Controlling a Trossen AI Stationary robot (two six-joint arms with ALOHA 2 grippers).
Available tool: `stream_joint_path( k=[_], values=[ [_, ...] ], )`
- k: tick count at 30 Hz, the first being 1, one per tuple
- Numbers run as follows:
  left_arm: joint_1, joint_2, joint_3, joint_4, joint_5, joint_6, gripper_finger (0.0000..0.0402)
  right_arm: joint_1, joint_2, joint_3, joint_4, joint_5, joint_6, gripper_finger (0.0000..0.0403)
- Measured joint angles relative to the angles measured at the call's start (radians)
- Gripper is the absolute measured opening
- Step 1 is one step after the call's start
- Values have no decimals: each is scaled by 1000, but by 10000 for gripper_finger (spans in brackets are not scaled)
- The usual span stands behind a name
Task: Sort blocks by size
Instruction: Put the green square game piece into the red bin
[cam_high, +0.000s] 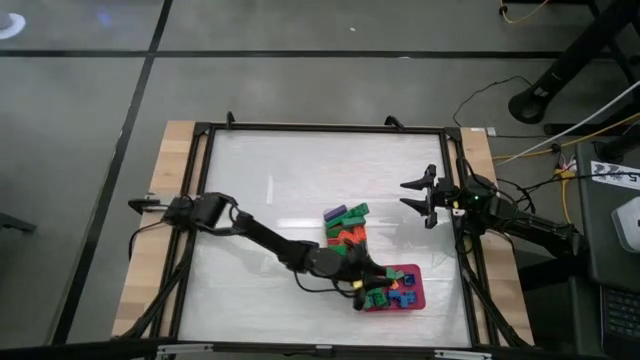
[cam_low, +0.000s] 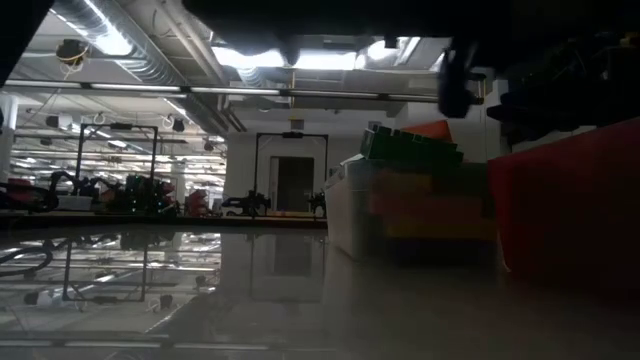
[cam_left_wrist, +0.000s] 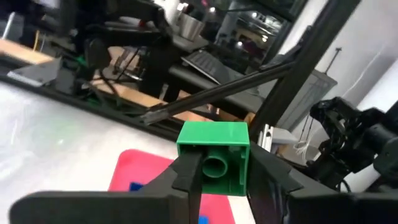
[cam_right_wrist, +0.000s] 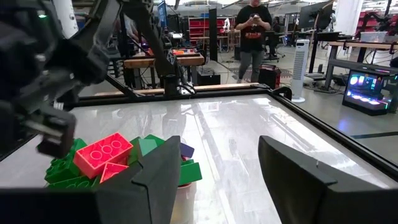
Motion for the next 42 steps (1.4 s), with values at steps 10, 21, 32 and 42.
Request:
stream_joint_path(
  k=[10,21,32,42],
  values=[
    [-5,29,46,2,1,57,180,0,0,0,0,0,0,214],
    [-19,29,46,-69,36,-117,197,0,0,0,0,0,0,214],
    [-70,23,46,-165,74,-181,177,0,0,0,0,0,0,214],
    [-79,-8,46,-182,45,-39,156,0,0,0,0,0,0,214]
  ],
)
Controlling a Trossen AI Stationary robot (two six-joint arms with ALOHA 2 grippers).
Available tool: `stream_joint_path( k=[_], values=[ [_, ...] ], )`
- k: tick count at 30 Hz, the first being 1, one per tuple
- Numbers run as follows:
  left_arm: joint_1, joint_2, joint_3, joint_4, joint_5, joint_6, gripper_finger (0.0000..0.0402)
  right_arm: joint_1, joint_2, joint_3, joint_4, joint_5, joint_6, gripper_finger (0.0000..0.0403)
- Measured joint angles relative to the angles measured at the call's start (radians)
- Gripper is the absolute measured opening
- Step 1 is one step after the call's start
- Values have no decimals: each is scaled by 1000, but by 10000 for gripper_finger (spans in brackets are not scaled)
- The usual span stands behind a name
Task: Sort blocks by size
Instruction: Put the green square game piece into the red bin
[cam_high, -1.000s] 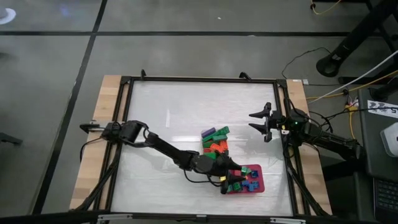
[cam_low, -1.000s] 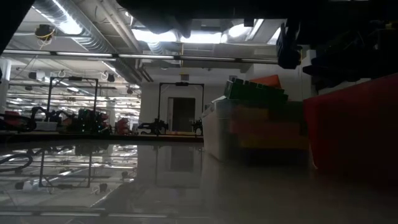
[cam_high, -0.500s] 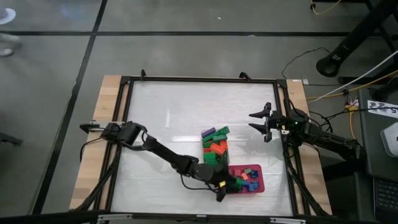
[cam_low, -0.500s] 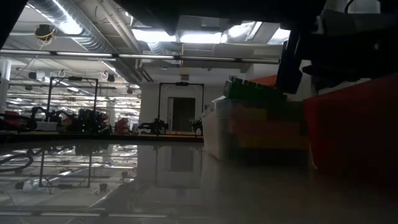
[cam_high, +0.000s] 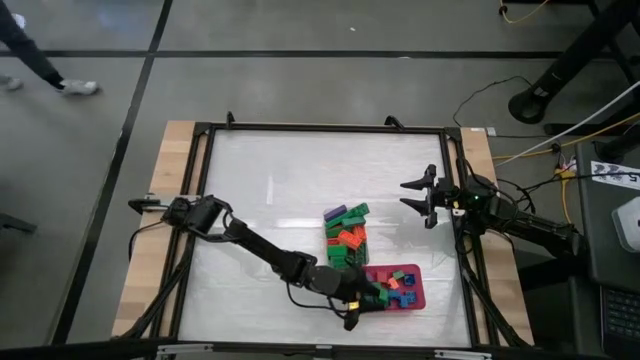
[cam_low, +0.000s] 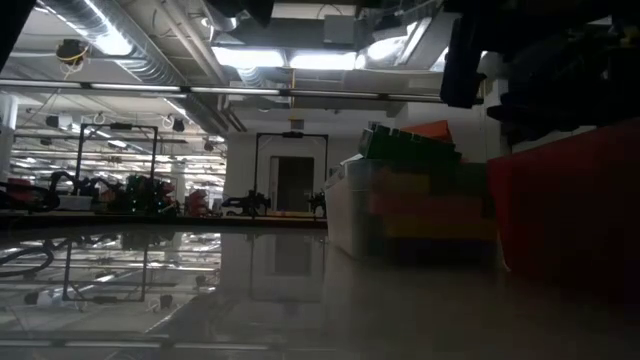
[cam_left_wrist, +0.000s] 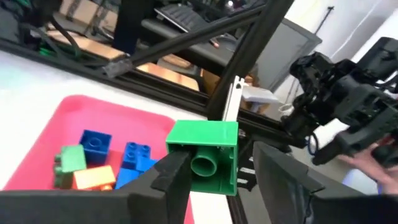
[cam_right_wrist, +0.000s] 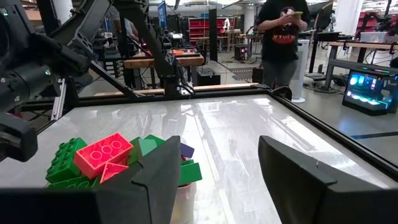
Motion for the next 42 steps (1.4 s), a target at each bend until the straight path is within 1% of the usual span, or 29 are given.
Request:
stream_joint_path(
  k=[4,7,9,10,13,14,16,19,20,21,22,23,25,26,28,30,32,36,39,42],
  values=[
    [1,0,0,4,-37,46,151,0,0,0,1,4,-1,214],
    [1,0,0,4,-53,86,148,0,0,0,28,83,0,214],
    [1,0,0,5,-58,109,148,0,-1,0,43,103,47,214],
    [1,0,0,5,-57,116,148,0,0,0,43,96,125,214],
    [2,0,0,5,-57,125,148,0,0,6,45,19,476,214],
    [3,0,0,5,-58,125,148,0,0,9,43,-1,572,214],
    [6,0,0,5,-58,126,148,0,0,15,41,-14,680,214],
    [12,0,0,5,-62,125,148,0,0,19,61,39,780,214],
    [14,0,0,5,-63,126,148,0,0,19,62,60,789,214],
    [14,0,0,5,-65,126,148,0,0,19,62,55,761,214],
    [17,0,0,5,-70,126,148,3,0,19,64,16,714,214],
    [19,0,0,5,-78,126,148,10,0,19,72,-50,675,214],
    [21,0,0,4,-91,129,148,35,0,19,107,-161,646,214],
    [23,0,0,4,-98,134,148,54,0,20,133,-193,642,214],
    [25,0,0,4,-105,154,148,99,0,22,189,-224,640,214],
    [28,0,0,4,-105,156,148,154,0,22,235,-224,642,214],
    [32,0,0,3,-105,154,148,217,0,23,253,-189,636,214],
    [38,0,0,-5,-106,161,148,356,10,23,247,-34,576,214],
    [41,0,0,-4,-106,162,148,459,50,24,244,43,520,214],
    [42,0,0,-5,-106,160,148,554,116,26,243,104,445,214]
  ],
)
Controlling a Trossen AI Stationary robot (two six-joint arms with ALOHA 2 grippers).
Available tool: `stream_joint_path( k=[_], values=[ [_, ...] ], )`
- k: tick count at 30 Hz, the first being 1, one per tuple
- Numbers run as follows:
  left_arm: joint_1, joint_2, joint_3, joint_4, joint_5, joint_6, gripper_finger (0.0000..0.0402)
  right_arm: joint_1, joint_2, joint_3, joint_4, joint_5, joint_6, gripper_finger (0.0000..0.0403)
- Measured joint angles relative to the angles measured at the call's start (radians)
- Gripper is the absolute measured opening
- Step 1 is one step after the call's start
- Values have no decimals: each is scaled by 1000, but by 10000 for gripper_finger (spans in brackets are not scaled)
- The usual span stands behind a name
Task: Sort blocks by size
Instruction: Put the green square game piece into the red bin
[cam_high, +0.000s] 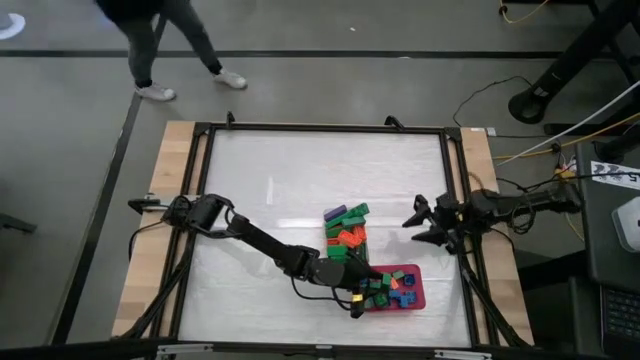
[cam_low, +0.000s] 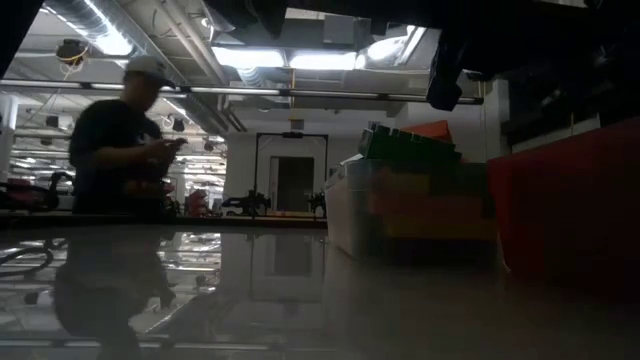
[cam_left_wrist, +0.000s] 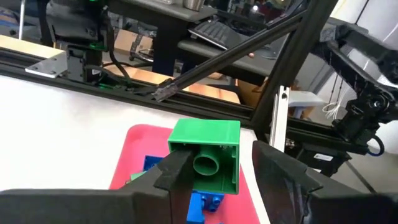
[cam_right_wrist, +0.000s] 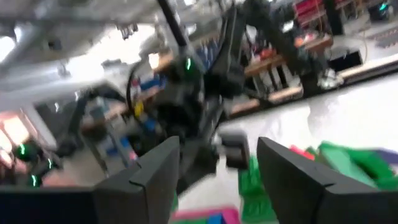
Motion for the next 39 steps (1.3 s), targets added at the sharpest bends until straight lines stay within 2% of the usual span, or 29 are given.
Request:
stream_joint_path(
  k=[3,6,11,17,22,26,30,33,39],
  values=[
    [0,0,0,0,0,21,148,87,101,40,-26,71,-66,214],
    [0,0,0,-21,0,32,148,167,233,109,-23,196,-122,214],
    [0,0,0,-44,0,57,148,270,516,264,-27,399,-276,214],
    [-2,0,0,-43,0,44,148,336,845,487,-137,425,-390,214],
    [-15,0,-2,-54,0,46,148,369,1043,647,-293,426,-392,214],
    [-31,2,-2,-82,8,46,148,390,1127,738,-367,429,-392,214],
    [-38,2,-1,-108,-1,42,148,415,1146,788,-427,465,-388,214],
    [-43,2,0,-119,-4,29,148,424,1143,797,-437,507,-346,214],
    [-47,2,0,-123,-3,29,148,444,1143,798,-504,506,-269,214]
  ],
)
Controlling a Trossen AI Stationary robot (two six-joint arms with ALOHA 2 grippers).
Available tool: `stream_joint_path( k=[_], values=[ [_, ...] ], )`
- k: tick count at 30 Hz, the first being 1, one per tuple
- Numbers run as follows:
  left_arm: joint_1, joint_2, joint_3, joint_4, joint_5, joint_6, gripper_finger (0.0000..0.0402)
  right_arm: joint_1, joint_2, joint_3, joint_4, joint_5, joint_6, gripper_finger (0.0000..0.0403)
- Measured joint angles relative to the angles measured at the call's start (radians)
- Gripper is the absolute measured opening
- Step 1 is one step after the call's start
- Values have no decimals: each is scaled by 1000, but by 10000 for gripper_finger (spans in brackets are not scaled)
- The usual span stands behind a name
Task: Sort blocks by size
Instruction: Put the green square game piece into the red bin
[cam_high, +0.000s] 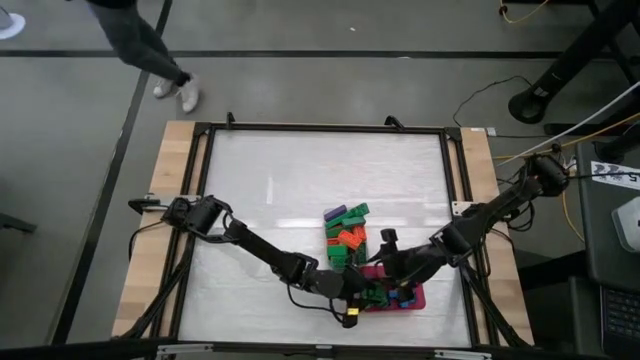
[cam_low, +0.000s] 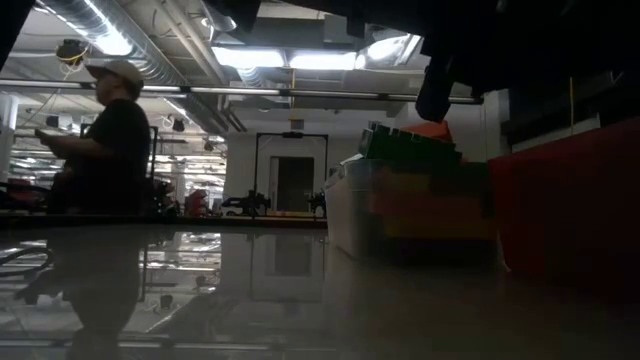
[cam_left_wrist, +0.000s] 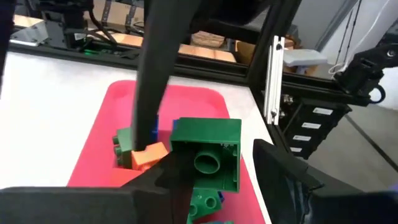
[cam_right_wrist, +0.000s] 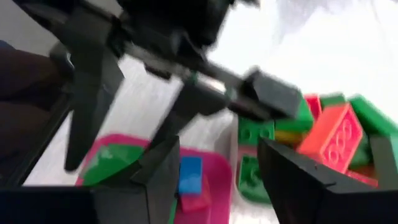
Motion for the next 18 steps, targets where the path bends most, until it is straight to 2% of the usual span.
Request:
stream_joint_path(
  k=[18],
  values=[
    [2,0,0,1,-44,-8,148,71,0,0,-127,16,173,214]
  ],
)
